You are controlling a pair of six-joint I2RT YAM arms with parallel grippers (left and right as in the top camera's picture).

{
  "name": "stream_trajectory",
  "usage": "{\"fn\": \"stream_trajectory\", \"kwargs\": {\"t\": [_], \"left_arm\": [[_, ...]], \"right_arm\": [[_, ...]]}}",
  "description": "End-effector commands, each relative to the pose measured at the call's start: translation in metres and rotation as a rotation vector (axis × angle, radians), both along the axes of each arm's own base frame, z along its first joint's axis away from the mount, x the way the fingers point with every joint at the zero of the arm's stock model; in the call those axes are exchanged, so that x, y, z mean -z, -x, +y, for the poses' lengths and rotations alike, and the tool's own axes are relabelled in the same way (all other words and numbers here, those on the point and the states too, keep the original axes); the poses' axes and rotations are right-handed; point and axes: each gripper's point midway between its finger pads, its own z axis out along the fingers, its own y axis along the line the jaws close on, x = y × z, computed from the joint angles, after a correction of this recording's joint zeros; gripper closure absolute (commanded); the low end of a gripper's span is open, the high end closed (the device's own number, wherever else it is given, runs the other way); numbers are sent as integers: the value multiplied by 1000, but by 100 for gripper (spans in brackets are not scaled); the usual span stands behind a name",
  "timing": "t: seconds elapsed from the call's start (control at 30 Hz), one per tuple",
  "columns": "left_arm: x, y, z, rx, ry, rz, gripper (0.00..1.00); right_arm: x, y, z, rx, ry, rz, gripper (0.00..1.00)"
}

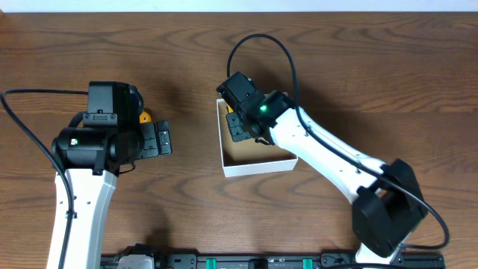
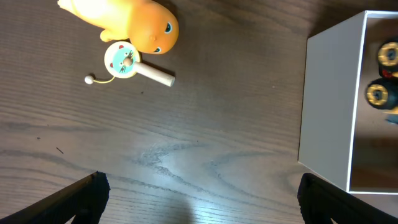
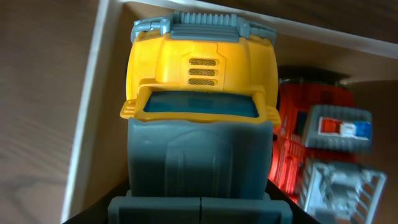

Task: Pack container
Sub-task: 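Carry the dump truck into the box beside the fire truck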

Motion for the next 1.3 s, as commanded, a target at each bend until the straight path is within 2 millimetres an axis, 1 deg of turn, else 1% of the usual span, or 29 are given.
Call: {"fn": "stream_trajectory", "kwargs": {"t": [0.0, 0.07, 0.1, 0.2, 0.23, 0.3, 0.33, 0.4, 0.6, 0.77, 0.87, 0.93, 1.0, 1.03, 1.07, 1.13, 1.17, 1.27], "left_arm": [[-6, -3, -1, 1, 4, -19, 2], [-6, -3, -1, 1, 4, -19, 2], [-6, -3, -1, 1, 4, -19, 2], [-6, -3, -1, 1, 4, -18, 2], [-6, -3, -1, 1, 4, -18, 2], [-6, -3, -1, 1, 4, -18, 2], [-6, -3, -1, 1, 4, -19, 2], [-6, -3, -1, 1, 4, -19, 2], [-6, -3, -1, 1, 4, -19, 2], [-6, -3, -1, 1, 4, -19, 2], [-6, -3, -1, 1, 4, -19, 2], [-6, -3, -1, 1, 4, -19, 2], [-6, -3, -1, 1, 4, -19, 2], [-6, -3, -1, 1, 4, -19, 2], [-6, -3, -1, 1, 4, -19, 2], [-6, -3, -1, 1, 4, -19, 2], [-6, -3, -1, 1, 4, -19, 2], [-6, -3, -1, 1, 4, -19, 2]], "right_arm": [[5, -15, -10, 47, 4, -10, 90], [7, -20, -15, 62, 5, -9, 68], [8, -23, -17, 71, 5, -9, 66], [8, -31, -28, 99, 5, -8, 64], [8, -32, -30, 106, 5, -8, 60], [8, -35, -35, 117, 7, -4, 47], [9, -35, -37, 122, 10, -2, 42], [9, -36, -40, 127, 12, 1, 40], [10, -33, -38, 120, 13, 7, 39], [10, -32, -36, 115, 16, 5, 43], [9, -33, -35, 110, 14, -1, 43], [9, -32, -33, 79, 13, 0, 51], [9, -28, -23, -16, -5, 11, 58], [9, -24, -17, -77, -16, 18, 64], [9, -21, -13, -129, -21, 23, 75], [9, -17, -8, -174, -23, 25, 92], [9, -15, -5, -180, -24, 24, 98], [9, -10, 2, -227, -24, 24, 99]]}}
